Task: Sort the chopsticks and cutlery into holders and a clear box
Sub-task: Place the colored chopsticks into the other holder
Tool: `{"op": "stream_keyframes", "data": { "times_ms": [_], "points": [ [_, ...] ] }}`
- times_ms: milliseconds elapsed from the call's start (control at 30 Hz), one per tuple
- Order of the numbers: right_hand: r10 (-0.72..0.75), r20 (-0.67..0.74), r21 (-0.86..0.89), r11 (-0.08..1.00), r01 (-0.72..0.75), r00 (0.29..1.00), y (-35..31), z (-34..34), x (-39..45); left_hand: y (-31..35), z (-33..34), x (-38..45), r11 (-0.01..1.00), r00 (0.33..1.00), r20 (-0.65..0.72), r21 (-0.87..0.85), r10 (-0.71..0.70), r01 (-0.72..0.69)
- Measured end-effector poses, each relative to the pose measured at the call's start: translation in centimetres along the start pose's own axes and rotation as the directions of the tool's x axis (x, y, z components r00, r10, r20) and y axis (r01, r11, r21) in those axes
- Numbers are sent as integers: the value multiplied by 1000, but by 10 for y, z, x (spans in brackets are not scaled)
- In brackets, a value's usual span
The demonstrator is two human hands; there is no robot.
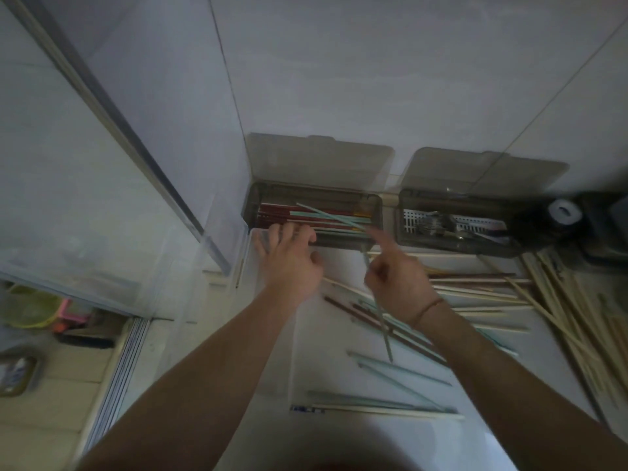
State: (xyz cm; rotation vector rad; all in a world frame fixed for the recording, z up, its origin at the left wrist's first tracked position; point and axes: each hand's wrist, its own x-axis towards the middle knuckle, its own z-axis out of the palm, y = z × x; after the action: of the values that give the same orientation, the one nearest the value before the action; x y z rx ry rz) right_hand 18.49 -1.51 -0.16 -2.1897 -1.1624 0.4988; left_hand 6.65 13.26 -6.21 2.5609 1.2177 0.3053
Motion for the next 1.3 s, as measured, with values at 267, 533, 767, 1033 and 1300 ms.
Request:
{"op": "stream_keyframes", "data": {
  "times_ms": [267, 533, 767, 1033, 1300],
  "points": [
    [513, -268, 747, 645, -161, 815, 0, -31, 76, 0, -1, -1, 1000, 1000, -5, -23, 5, -5],
    [710, -61, 815, 441, -375, 702, 9, -1, 98, -1, -2, 0, 1000, 1000, 2, -17, 17, -17],
    [506, -124, 325, 833, -447, 853, 23, 11, 102, -1, -2, 0, 1000, 1000, -10, -23, 5, -5],
    [44, -361, 33, 999, -35, 932, 19, 11, 57, 0, -4, 0, 1000, 1000, 6, -30, 5, -5],
    [-369, 10, -216, 907, 362, 930, 26, 57, -42, 2, -3, 1, 999, 1000, 16, -30, -23, 24]
  ]
}}
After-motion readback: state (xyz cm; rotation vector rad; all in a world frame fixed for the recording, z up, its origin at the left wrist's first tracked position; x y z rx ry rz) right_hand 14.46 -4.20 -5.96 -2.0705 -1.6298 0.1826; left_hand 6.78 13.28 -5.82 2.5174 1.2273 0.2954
